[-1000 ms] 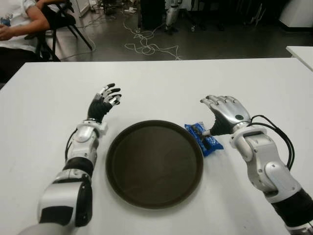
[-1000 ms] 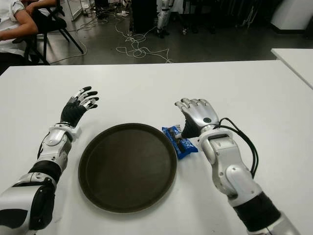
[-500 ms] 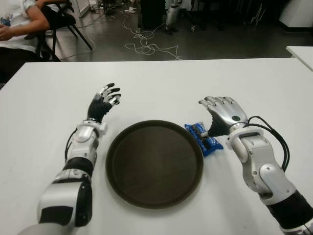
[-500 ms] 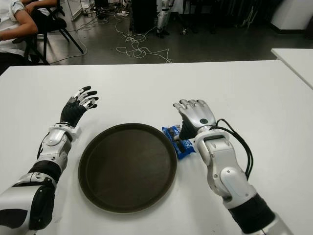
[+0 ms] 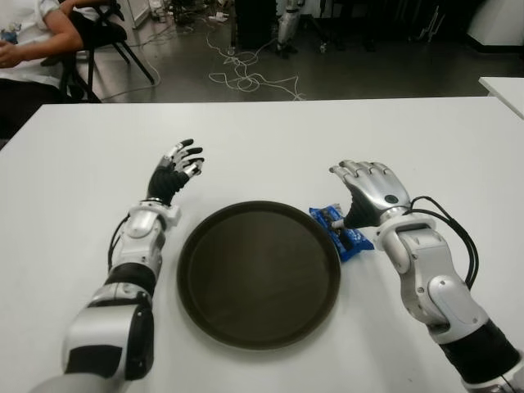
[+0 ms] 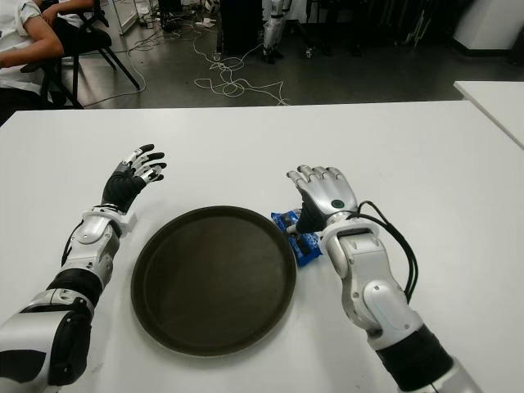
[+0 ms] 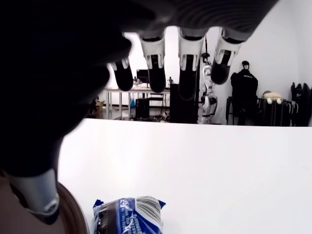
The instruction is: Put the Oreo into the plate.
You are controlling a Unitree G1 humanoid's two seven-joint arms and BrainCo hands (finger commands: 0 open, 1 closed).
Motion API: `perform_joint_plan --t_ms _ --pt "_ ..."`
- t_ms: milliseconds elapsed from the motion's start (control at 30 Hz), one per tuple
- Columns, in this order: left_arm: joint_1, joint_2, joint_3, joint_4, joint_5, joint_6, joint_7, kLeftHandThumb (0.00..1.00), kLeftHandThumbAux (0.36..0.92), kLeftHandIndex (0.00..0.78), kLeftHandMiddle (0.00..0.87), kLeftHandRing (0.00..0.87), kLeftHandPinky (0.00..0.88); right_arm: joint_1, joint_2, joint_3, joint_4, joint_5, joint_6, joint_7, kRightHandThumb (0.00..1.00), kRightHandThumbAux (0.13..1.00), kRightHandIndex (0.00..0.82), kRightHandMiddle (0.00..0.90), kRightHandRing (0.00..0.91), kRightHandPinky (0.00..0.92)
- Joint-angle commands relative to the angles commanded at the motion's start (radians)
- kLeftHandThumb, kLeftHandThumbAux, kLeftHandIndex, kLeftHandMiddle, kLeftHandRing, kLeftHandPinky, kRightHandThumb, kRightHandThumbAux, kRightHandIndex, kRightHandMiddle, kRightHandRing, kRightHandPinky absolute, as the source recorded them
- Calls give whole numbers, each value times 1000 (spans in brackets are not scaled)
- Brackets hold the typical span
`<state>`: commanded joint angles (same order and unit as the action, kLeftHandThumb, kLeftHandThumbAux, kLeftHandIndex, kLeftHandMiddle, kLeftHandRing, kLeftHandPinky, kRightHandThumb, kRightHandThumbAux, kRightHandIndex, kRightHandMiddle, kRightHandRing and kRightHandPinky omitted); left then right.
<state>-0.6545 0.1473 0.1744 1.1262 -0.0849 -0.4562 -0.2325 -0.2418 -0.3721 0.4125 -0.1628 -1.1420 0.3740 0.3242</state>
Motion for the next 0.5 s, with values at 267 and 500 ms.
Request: perform_joint_plan --t_ms 267,500 --pt "-2 -1 5 2 -7 3 -6 10 746 177 227 220 240 -9 7 2 22 -2 3 -3 0 677 92 126 125 83" --pt "-3 -3 11 2 -15 6 -12 8 743 163 218 213 229 -22 19 4 49 -14 20 5 0 665 101 135 141 122"
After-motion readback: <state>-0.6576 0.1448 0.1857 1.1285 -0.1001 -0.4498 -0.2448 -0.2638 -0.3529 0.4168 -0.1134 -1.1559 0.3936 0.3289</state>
